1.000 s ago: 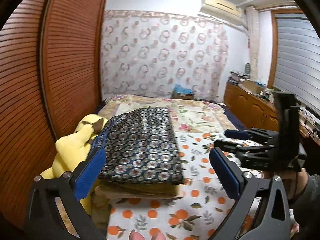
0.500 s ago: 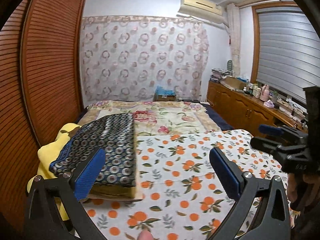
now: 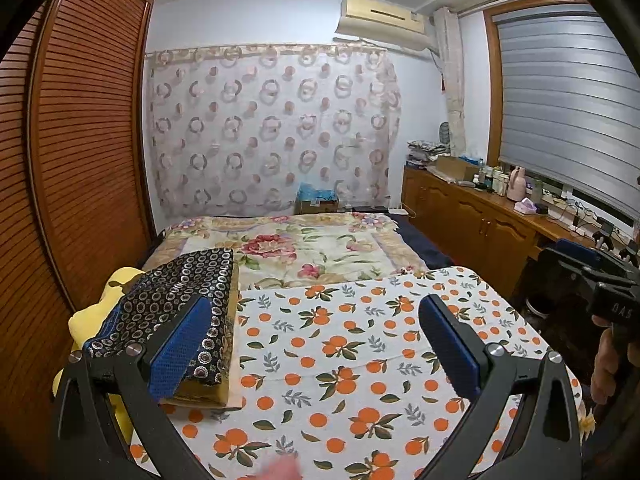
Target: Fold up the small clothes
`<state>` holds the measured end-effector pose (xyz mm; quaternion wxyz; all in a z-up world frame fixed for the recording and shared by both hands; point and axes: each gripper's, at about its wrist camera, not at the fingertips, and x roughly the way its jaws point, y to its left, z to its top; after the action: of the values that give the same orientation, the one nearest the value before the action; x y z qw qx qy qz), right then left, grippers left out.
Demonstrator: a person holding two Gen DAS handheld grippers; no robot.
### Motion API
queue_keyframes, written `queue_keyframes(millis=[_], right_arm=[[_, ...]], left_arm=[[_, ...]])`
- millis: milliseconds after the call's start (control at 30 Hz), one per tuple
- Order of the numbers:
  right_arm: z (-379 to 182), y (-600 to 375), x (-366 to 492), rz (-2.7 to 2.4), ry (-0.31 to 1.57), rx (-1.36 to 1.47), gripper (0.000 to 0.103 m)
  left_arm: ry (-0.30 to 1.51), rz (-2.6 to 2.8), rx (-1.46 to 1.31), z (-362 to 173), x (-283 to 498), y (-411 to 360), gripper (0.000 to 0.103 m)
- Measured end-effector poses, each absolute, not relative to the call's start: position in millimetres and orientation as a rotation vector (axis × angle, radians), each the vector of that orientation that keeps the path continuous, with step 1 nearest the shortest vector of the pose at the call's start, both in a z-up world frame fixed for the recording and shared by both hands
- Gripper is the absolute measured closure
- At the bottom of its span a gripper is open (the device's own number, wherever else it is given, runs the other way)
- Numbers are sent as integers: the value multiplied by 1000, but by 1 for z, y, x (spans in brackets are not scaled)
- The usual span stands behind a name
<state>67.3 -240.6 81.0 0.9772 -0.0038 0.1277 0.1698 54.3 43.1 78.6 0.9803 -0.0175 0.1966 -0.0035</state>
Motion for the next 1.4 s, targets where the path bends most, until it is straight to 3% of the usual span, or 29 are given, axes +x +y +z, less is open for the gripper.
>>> queue_keyframes(millis=[1400], right_arm=[[67, -232, 69, 285, 236, -9, 23]], left_arm=[[387, -8, -42, 83, 47, 37, 0]])
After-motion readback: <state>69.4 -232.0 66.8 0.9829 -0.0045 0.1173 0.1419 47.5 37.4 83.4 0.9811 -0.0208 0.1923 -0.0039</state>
